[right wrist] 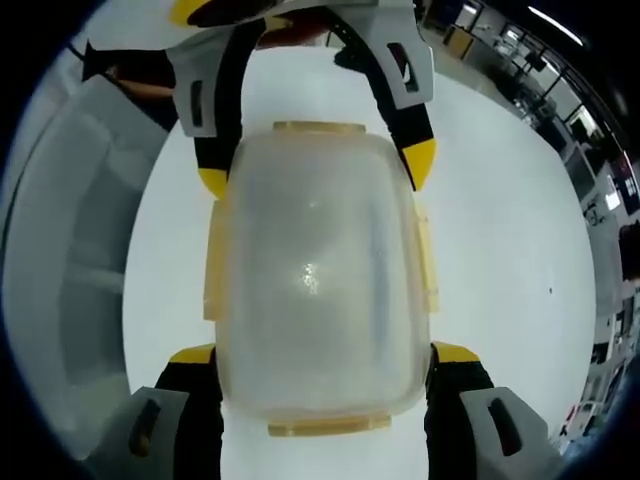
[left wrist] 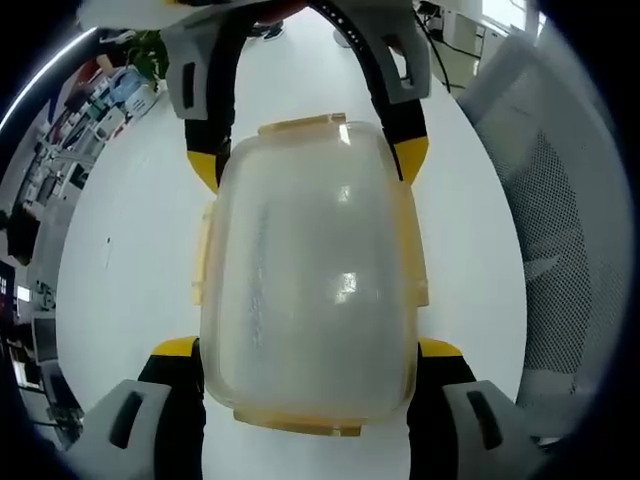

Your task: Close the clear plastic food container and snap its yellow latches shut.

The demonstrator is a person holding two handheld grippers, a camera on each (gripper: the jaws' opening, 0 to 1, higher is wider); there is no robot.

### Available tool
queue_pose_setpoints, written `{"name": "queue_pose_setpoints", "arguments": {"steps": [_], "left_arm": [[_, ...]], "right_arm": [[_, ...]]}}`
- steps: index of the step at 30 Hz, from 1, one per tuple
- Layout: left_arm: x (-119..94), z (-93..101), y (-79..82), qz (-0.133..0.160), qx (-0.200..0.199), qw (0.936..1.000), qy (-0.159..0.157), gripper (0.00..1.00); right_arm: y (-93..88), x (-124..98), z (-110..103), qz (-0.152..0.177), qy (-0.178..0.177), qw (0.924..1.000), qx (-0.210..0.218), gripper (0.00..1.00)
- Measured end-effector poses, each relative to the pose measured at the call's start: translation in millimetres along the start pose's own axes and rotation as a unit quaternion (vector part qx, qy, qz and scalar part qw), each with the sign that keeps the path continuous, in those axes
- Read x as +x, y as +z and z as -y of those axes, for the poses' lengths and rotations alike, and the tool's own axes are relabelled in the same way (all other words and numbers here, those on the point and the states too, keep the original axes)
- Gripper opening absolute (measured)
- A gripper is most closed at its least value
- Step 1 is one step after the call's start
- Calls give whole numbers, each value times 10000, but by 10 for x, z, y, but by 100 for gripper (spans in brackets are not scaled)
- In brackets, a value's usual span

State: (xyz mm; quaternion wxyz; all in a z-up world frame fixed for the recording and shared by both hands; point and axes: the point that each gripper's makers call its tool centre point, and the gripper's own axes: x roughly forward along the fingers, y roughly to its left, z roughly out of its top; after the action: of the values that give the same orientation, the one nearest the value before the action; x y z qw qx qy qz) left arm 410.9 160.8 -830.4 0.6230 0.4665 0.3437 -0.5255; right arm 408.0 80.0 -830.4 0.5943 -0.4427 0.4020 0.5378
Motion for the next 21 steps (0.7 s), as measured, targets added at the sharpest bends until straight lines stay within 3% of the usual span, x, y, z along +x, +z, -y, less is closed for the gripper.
{"name": "queue_pose_setpoints", "arguments": {"steps": [21], "left_arm": [[55, -259, 2, 22, 4, 10000, -3, 86]], "right_arm": [[-3, 25, 260, 19, -31, 10000, -12, 84]]}}
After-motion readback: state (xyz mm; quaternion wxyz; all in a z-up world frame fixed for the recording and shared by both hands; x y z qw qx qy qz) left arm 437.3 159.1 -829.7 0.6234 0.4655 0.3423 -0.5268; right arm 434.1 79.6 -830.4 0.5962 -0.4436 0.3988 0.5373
